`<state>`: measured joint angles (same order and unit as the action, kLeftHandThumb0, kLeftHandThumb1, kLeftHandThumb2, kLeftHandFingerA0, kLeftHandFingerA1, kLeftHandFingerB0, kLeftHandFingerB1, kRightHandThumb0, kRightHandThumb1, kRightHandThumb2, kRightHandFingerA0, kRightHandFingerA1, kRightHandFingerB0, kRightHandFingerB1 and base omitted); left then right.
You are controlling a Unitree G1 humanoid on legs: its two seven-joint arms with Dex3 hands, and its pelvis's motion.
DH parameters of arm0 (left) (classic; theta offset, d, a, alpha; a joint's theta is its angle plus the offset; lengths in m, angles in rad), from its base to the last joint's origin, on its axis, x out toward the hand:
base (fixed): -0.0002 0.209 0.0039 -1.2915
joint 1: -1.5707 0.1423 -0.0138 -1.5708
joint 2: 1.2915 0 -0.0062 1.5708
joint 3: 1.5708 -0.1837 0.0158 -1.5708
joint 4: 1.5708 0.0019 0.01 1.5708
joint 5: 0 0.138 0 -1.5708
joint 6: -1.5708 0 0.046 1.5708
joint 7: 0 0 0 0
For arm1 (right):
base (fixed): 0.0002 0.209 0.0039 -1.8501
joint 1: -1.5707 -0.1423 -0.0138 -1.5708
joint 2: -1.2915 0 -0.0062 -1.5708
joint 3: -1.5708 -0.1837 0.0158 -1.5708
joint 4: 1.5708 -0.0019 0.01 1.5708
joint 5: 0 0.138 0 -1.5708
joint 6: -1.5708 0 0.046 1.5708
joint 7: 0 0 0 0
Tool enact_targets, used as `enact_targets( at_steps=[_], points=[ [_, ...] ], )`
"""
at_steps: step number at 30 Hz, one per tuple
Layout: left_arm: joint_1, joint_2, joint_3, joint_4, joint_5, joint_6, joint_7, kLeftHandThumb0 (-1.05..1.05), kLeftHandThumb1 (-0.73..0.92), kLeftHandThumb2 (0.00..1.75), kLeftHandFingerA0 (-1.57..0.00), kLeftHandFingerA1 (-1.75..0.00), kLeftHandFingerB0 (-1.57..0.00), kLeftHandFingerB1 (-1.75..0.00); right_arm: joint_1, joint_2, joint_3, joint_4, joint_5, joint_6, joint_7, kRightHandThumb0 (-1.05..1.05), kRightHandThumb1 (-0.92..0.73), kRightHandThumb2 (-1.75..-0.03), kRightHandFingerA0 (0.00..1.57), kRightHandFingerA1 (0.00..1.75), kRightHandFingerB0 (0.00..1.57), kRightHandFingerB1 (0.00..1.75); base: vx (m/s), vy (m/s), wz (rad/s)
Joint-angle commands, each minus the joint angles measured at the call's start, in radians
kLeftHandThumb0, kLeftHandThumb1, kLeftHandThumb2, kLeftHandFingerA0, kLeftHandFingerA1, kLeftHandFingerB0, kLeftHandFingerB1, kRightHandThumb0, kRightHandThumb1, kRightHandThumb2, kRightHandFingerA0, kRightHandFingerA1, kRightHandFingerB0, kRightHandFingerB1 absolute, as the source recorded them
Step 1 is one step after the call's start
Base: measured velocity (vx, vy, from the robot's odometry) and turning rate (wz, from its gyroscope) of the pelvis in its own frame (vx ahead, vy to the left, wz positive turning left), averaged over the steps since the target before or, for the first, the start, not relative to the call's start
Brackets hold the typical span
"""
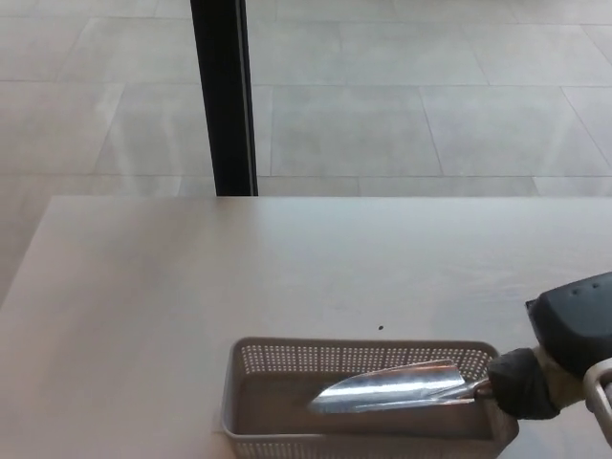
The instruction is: A garden tool is kept on the righthand side and a container is kept on the lefthand side on a desk infront of the robot. the robot uses its right hand to pick up the garden tool and makes a scooping motion inside the container
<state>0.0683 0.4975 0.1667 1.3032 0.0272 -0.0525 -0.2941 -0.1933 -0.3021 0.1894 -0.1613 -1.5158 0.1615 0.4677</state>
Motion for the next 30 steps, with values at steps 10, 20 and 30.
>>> enact_targets(
  at_steps=[10, 20, 30],
  points=[
    [0.049, 0.007, 0.03, 0.0, -0.031, 0.025, -0.003, -0.47, -0.12, 1.09, -0.87, -1.03, -0.82, -0.93, 0.044, 0.4, -0.57, 0.079, 0.942, -0.199, -0.427, -0.23, -0.45, -1.11, 0.92, 1.75, 0.8, 1.57, 0.0, 0.0, 0.01],
    [0.049, 0.01, 0.016, 0.011, -0.008, 0.016, 0.037, -0.51, -0.07, 1.07, -0.92, -1.01, -0.82, -0.93, -0.056, 0.352, -0.643, 0.037, 0.92, -0.161, -0.377, -0.19, -0.47, -1.06, 1.21, 1.36, 1.01, 1.23, 0.0, 0.0, 0.0],
    [0.063, 0.013, 0.008, 0.012, 0.001, -0.004, 0.027, -0.53, -0.07, 1.06, -0.93, -1.0, -0.85, -0.91, -0.158, 0.131, -0.691, 0.175, 0.857, -0.238, -0.342, -0.21, -0.5, -1.06, 0.87, 1.74, 0.8, 1.51, 0.0, 0.0, 0.0]
  ],
)
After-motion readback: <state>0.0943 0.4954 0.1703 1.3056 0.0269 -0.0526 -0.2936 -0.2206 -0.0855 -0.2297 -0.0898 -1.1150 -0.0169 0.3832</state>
